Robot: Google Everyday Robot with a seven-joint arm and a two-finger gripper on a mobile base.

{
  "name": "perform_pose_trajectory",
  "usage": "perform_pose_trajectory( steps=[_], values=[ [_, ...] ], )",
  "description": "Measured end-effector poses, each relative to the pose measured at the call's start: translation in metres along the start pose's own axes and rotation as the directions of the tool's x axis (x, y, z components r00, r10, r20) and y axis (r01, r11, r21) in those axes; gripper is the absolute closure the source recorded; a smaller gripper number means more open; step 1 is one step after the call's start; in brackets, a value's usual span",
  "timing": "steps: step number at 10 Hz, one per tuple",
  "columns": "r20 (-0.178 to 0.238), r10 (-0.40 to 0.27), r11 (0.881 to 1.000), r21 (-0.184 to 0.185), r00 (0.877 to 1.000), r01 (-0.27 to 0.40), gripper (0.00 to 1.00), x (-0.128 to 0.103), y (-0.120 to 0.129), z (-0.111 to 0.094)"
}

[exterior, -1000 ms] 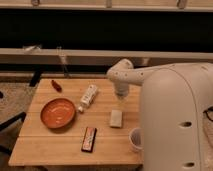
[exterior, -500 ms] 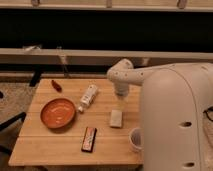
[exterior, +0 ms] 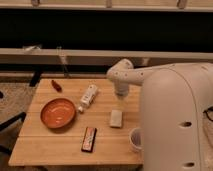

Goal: Place the white sponge in the ceramic bowl

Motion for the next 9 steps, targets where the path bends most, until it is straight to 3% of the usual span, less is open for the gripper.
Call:
perform_pose_trajectory(
  steps=[6,9],
  values=[
    [-0.005,-0.004,1.0,-0.013,1.0,0.004,0.2,-0.002,0.003,0.002],
    [0.008,-0.005,0.999,-0.039,1.0,0.006,0.2,-0.01,0.04,-0.001]
  ],
)
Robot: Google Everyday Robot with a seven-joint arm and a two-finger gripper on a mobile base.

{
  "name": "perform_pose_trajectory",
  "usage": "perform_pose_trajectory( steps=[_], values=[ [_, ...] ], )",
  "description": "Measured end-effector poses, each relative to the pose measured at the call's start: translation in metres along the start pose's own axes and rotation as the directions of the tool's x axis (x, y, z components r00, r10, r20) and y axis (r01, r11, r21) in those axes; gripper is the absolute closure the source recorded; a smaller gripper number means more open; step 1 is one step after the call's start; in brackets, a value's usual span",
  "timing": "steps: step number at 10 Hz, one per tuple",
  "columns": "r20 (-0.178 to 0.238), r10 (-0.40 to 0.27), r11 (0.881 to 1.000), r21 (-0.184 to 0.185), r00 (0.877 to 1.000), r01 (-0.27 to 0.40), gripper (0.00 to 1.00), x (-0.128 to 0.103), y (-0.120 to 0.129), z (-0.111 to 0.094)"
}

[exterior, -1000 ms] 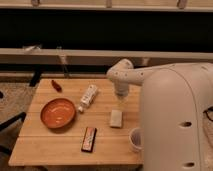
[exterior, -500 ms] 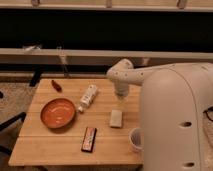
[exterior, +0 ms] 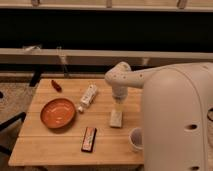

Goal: Place the white sponge in the ceramic bowl

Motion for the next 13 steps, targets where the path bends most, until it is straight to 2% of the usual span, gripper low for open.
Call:
perform_pose_trajectory(
  steps=[3,5,9,13],
  values=[
    [0.014,-0.006,1.0,-0.014,1.0,0.006,0.2,-0.003,0.032,-0.002],
    [0.023,-0.007,0.999,-0.035,1.0,0.007,0.2,-0.006,0.048,0.011],
    [0.035,0.022,0.997,-0.073,0.999,-0.019,0.2,-0.008,0.047,0.038],
    [0.031,0.026,0.998,-0.066,0.999,-0.024,0.2,-0.011,0.046,0.051]
  ],
)
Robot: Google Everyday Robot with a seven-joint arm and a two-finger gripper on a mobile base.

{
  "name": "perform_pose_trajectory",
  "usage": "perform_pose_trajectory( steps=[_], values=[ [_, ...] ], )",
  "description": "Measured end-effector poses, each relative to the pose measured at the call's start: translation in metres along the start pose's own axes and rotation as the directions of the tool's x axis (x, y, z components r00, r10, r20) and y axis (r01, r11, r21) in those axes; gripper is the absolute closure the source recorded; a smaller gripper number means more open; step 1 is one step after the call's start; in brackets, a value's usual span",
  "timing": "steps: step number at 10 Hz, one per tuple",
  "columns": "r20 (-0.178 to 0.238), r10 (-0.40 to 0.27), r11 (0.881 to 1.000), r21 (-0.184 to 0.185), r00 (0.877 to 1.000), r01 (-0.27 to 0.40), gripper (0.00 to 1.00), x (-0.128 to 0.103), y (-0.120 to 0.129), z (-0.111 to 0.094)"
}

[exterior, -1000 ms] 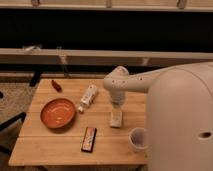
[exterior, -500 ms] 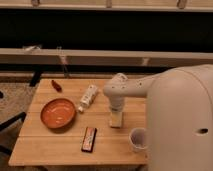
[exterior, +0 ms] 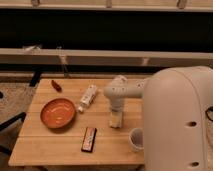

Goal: Place the white sponge in the ceramic bowl

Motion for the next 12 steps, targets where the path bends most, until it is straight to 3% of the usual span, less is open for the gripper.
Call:
perform_pose_trajectory(
  steps=[4,5,6,10,12],
  values=[
    [-0.015,-0.012,1.0,-0.012,1.0,0.012,0.2,-0.003,-0.001,0.012],
    [-0.02,-0.019,1.0,-0.018,1.0,0.019,0.25,-0.004,-0.001,0.014],
    [-0.023,-0.024,0.999,-0.023,0.999,0.023,0.31,-0.004,0.0,0.014],
    [-0.031,-0.041,0.999,-0.033,0.999,0.04,0.72,-0.001,0.001,0.011],
    [-0.016,-0.05,0.999,-0.019,0.999,0.05,0.94,0.001,0.001,-0.011]
  ],
)
